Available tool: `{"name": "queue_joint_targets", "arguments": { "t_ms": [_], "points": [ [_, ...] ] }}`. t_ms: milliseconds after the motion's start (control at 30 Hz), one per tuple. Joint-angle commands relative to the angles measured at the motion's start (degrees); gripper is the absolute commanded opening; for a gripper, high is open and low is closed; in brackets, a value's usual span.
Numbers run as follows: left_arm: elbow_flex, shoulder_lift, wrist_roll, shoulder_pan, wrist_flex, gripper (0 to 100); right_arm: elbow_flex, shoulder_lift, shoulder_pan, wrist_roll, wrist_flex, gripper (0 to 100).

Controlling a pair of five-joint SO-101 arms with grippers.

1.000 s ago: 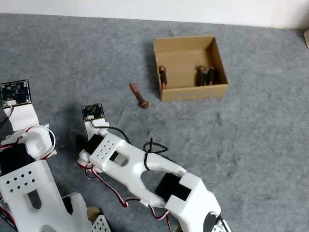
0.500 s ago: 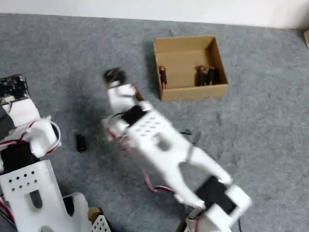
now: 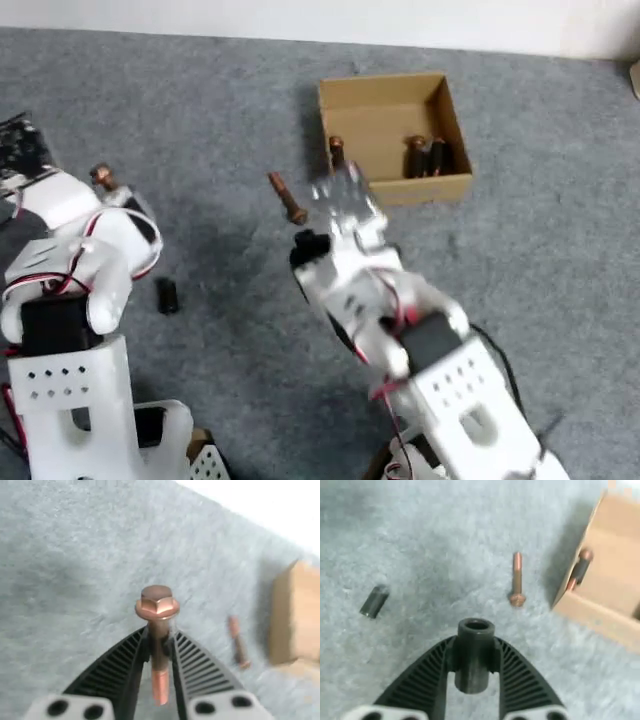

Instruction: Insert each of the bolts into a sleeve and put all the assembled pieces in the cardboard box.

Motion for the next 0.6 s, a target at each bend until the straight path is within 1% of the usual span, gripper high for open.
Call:
{"name": "queue_joint_targets", "arguments": {
  "t_ms": [0, 100, 233, 267, 333, 367, 467, 567],
  "points": [
    [-2.86, -1.10, 10.64, 5.67, -4.48, 0, 14.64, -13.85, 0.66, 5.27, -14.20, 0.5],
    [-2.77, -1.10, 14.07, 11.47, -4.48, 0, 28.62, -23.60, 0.66, 13.10, -25.10, 0.5],
    [-2.42, -1.10, 17.58, 18.59, -4.48, 0, 43.74, -37.67, -3.03, 21.45, -32.57, 0.5],
    [-1.45, -1.10, 18.11, 20.35, -4.75, 0, 46.64, -41.45, -4.44, 22.33, -32.92, 0.5],
    [0.22, -1.10, 18.46, 23.34, -4.84, 0, 51.38, -49.19, -6.20, 21.71, -32.84, 0.5],
    [1.01, -1.10, 18.46, 24.48, -4.48, 0, 52.97, -50.77, -6.37, 21.54, -32.84, 0.5],
    [3.82, -1.10, 18.46, 26.59, -4.75, 0, 52.53, -47.69, -6.46, 21.45, -33.10, 0.5],
    [6.02, -1.63, 18.46, 26.95, -4.84, 0, 51.47, -47.25, -6.55, 21.45, -33.10, 0.5]
  ]
}}
